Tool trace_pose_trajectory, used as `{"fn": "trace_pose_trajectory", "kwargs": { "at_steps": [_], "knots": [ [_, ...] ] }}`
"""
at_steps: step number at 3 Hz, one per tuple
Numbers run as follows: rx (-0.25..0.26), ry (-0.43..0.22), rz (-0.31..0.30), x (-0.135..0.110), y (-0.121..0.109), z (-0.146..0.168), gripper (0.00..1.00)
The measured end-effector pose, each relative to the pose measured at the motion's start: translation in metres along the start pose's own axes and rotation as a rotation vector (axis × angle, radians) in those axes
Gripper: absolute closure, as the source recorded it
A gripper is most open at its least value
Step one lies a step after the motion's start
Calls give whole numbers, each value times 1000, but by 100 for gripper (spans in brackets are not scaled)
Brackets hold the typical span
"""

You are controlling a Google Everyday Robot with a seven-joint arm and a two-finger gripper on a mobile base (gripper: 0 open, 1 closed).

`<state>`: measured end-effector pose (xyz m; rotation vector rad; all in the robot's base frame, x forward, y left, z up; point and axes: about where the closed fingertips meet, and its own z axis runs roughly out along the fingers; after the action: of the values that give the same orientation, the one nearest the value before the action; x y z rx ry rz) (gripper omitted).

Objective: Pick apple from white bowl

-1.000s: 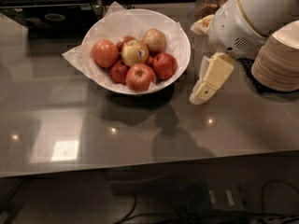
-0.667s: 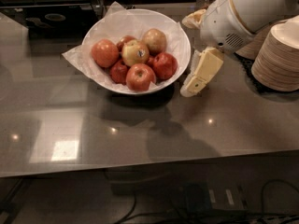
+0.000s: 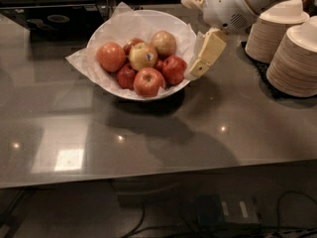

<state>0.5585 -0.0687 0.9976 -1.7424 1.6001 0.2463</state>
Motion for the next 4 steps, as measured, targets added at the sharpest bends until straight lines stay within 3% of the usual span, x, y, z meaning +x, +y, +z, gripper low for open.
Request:
{"fn": "trace_pose_trajectory", "kwargs": {
  "at_steps": [1,2,3,4],
  "knots": [
    [-20,-32,-48,-5,-20,10,0],
    [-39,-51,-85,-9,-35,20,18],
    [-52,-65,-116,-14,-43,28,26],
    [-63,-77,-130,-17,-46,35,28]
  ]
}}
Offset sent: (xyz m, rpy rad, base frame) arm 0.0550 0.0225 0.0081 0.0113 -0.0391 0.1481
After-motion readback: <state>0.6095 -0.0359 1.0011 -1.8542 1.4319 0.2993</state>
